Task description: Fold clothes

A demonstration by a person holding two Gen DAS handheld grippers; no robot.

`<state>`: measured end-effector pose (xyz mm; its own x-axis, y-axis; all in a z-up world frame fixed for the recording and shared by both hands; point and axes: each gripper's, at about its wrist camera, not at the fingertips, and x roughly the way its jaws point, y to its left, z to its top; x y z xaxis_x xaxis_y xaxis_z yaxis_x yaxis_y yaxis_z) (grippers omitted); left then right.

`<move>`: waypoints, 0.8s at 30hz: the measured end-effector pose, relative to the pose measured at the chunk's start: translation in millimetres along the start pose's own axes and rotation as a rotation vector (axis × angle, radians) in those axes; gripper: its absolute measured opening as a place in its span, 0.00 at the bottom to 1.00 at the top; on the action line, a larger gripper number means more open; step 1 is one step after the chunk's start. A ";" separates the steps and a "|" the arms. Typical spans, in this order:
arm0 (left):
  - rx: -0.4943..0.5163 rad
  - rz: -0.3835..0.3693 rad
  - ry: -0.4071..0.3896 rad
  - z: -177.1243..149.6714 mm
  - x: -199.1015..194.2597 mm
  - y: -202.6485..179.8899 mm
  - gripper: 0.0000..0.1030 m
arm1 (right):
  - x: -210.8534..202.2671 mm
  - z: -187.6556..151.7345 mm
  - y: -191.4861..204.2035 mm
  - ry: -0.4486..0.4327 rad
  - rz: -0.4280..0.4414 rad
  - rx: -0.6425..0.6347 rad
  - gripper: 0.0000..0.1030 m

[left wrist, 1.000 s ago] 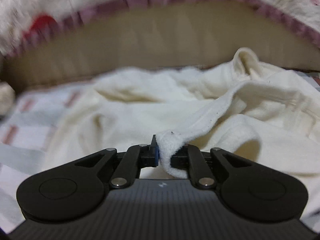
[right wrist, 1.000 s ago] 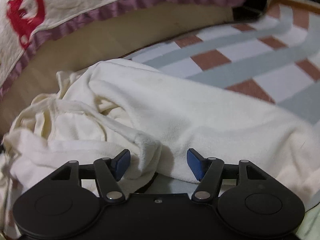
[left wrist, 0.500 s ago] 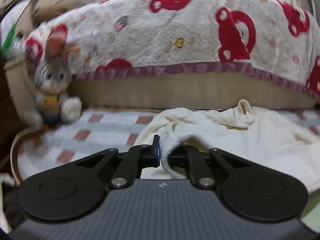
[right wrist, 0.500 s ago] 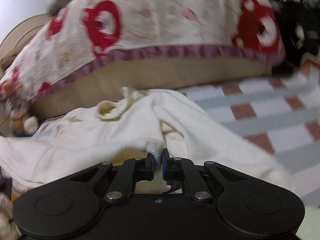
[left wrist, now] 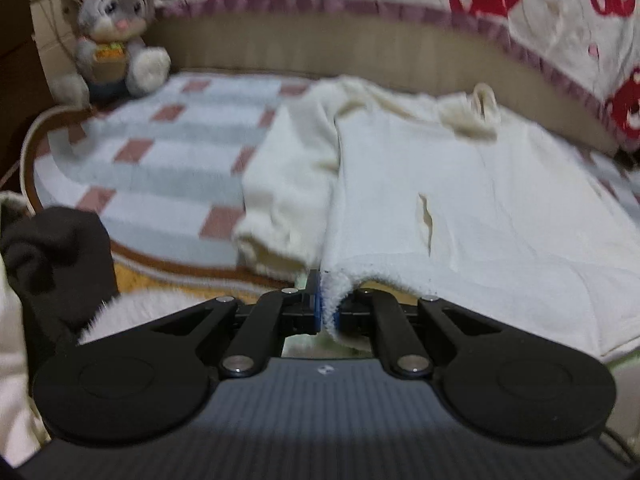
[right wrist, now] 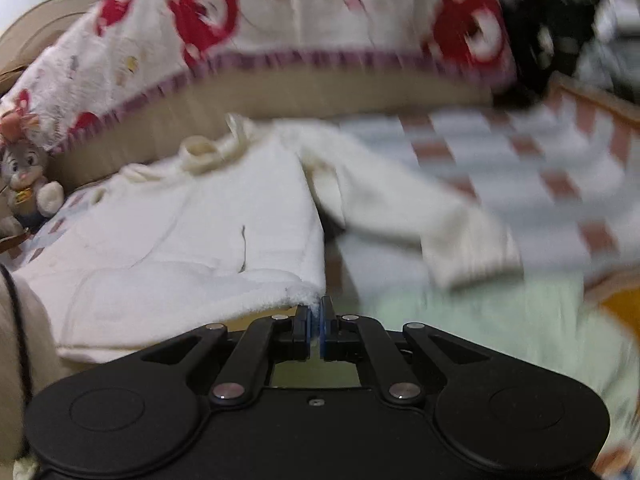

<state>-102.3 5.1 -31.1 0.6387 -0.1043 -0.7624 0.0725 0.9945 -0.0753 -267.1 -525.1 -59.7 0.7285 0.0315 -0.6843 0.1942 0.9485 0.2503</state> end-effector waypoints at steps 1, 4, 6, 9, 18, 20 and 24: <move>-0.008 0.002 0.022 -2.7 5.1 0.8 0.05 | 4.5 -5.4 -2.2 0.018 -0.008 0.007 0.02; 0.001 0.005 0.036 -6.5 4.0 -0.7 0.05 | 9.9 -11.7 -2.8 0.036 -0.028 0.011 0.02; 0.023 0.015 0.026 -6.8 -3.1 -4.7 0.05 | -0.5 -5.6 0.7 -0.003 -0.016 0.009 0.02; 0.060 0.051 0.074 -8.8 -2.3 -8.6 0.09 | 1.9 -3.7 8.3 0.054 -0.005 -0.040 0.03; -0.018 -0.087 -0.046 32.8 -48.9 10.4 0.64 | -10.5 31.1 37.9 0.153 0.163 -0.124 0.54; -0.040 -0.078 -0.094 46.2 -50.5 16.4 0.73 | -16.7 55.5 55.7 0.106 0.235 -0.166 0.54; -0.094 -0.039 -0.039 73.8 -6.5 29.8 0.73 | 10.9 88.2 118.8 0.074 0.298 -0.328 0.55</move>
<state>-47.7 34.9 19.0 0.6663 -0.1410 -0.7323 0.0267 0.9859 -0.1655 -178.1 -439.8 23.0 0.6699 0.3292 -0.6655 -0.2441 0.9442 0.2212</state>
